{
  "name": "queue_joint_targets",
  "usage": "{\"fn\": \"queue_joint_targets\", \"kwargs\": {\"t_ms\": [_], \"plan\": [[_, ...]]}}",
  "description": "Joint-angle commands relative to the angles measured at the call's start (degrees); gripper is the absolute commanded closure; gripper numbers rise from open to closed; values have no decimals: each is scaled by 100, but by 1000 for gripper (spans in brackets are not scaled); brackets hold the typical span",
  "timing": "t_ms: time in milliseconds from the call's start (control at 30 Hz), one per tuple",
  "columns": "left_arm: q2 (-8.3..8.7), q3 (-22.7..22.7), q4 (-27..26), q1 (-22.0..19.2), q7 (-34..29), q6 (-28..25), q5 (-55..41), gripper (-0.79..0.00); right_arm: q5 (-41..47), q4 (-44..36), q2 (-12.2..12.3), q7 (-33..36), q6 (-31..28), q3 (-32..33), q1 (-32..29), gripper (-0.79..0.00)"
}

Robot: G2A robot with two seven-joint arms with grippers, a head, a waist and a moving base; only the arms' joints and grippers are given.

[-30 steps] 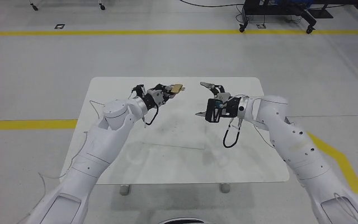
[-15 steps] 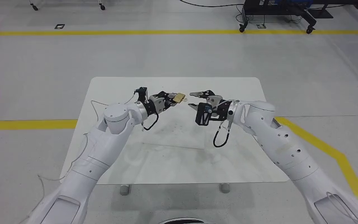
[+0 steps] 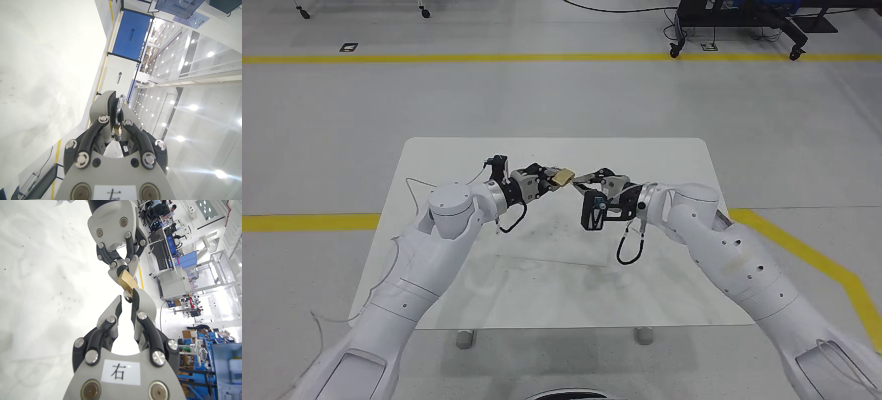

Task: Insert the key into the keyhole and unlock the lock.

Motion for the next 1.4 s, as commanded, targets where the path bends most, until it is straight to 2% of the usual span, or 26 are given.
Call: {"fn": "queue_joint_targets", "kwargs": {"t_ms": [0, 233, 500, 733, 800, 867, 900, 1000, 1100, 1367], "plan": [[-6, -5, 5, -4, -7, 15, 10, 0, 4, 12, -8, -19, 0, -4, -3, 0], [-24, -24, 27, -4, -44, -28, 56, 0, 258, 57, -47, 110, -6, 39, -28, 0], [-45, -117, 3, 80, 290, -400, 200, 0, 1751, 419, -194, 525, -130, 130, 23, 0], [-56, -102, -59, 180, 465, -753, 577, 0, 2852, 814, -279, 611, -662, 179, 162, 0], [-61, -117, -59, 192, 443, -758, 579, 0, 2695, 714, -296, 749, -248, 212, 197, 0], [-65, -157, -45, 200, 423, -745, 518, 0, 2255, 694, -296, 601, 157, 200, 154, 0], [-69, -191, -31, 203, 439, -736, 456, 0, 1990, 622, -293, 523, 297, 147, 92, -132], [-85, -242, -26, 213, 554, -714, 387, 0, 1303, 357, -253, 296, 669, 131, -124, -243], [-105, -248, -38, 218, 604, -713, 344, 0, 1128, 140, -235, 229, 656, 120, -279, -259], [-164, -195, -56, 220, 692, -695, 316, 0, 1113, 22, -263, 94, 543, 113, -281, -231]]}}
